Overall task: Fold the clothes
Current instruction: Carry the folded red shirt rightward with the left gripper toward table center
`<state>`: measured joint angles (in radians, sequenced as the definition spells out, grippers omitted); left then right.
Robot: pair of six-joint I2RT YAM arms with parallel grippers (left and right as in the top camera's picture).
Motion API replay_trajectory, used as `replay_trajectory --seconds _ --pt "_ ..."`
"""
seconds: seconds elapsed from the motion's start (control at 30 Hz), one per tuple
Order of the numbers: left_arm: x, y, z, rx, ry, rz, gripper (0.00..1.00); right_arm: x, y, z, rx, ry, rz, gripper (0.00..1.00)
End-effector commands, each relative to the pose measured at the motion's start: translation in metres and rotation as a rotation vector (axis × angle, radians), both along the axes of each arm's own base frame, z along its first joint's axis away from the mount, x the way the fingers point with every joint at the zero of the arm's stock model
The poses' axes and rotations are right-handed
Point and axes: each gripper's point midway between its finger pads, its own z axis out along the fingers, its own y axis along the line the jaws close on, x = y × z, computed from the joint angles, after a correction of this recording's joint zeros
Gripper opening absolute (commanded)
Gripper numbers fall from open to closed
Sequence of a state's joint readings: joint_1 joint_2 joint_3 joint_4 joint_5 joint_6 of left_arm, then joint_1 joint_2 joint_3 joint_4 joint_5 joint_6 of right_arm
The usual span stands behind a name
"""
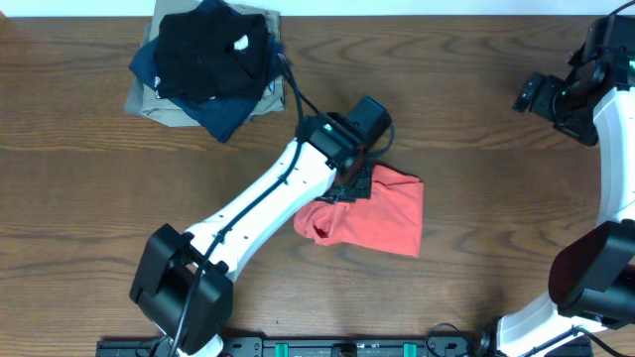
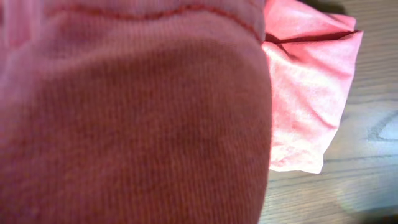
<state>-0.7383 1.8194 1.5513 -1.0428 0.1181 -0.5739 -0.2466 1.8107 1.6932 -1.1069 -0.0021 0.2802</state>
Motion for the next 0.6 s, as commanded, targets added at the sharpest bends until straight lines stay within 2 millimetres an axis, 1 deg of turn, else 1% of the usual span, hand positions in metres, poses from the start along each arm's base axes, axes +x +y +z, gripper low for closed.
replay_trajectory --seconds 0.0,0.13,0.27,0.43,0.53,0.57 --pt "-0.002 -0.016 0.004 -0.017 -0.033 -0.019 0.06 0.000 -0.002 0.000 -0.010 0.002 0.000 0.99" --pt "-0.006 -0.039 -0.010 -0.032 -0.037 -0.036 0.06 0.000 -0.002 0.000 -0.010 0.002 0.000 0.99" --pt "-0.017 -0.063 -0.030 -0.040 -0.016 -0.062 0.06 0.000 -0.002 0.000 -0.010 0.002 0.000 0.99" --pt "-0.032 -0.095 -0.060 -0.045 -0.004 -0.103 0.06 0.000 -0.002 0.000 -0.010 0.002 0.000 0.99" --pt "-0.044 -0.111 -0.085 -0.032 0.016 -0.110 0.08 0.000 -0.002 0.000 -0.010 0.002 0.000 0.99" --pt "-0.047 -0.114 -0.091 -0.027 0.022 -0.110 0.09 0.000 -0.002 0.000 -0.010 0.002 0.000 0.99"
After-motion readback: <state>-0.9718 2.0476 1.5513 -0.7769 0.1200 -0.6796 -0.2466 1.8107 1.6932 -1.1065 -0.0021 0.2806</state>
